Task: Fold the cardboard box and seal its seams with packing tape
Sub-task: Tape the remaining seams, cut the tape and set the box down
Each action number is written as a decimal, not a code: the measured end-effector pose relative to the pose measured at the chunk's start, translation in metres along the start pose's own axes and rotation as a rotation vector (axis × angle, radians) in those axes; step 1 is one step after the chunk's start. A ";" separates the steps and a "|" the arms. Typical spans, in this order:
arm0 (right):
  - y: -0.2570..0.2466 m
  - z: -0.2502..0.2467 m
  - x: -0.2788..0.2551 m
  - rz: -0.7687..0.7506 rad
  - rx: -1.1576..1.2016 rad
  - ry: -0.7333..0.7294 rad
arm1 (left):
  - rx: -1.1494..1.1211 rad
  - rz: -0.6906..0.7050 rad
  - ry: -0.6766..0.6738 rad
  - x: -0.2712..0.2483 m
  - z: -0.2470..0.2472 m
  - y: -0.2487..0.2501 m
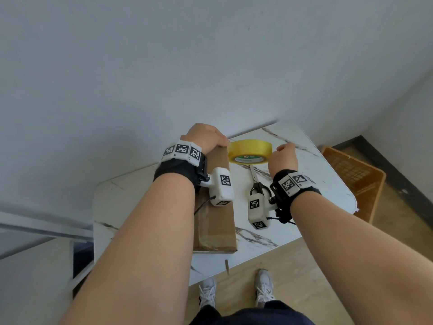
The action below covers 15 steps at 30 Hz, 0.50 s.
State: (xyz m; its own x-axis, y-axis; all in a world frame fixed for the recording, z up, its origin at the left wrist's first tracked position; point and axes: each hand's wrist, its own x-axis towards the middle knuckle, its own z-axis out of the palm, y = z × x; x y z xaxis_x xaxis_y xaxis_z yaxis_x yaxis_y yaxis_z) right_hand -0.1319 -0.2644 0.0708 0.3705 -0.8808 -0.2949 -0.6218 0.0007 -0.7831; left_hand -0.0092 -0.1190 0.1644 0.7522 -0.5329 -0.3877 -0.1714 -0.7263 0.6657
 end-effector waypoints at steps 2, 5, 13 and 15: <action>0.018 0.005 0.001 0.054 -0.078 -0.025 | 0.017 -0.005 -0.017 0.003 0.001 0.001; 0.041 0.015 0.006 0.068 -0.223 -0.077 | 0.065 -0.021 -0.034 0.009 0.002 0.002; 0.072 0.052 0.004 0.084 -0.686 -0.322 | 0.093 0.002 -0.046 0.014 0.002 -0.002; 0.076 0.055 0.003 0.064 -0.708 -0.317 | 0.047 -0.013 -0.037 0.016 0.001 -0.004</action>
State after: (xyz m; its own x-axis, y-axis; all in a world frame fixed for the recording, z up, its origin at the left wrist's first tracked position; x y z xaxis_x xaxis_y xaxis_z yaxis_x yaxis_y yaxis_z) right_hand -0.1404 -0.2408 -0.0196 0.4322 -0.7115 -0.5541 -0.9017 -0.3497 -0.2543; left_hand 0.0029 -0.1250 0.1542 0.7309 -0.5379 -0.4200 -0.1921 -0.7527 0.6297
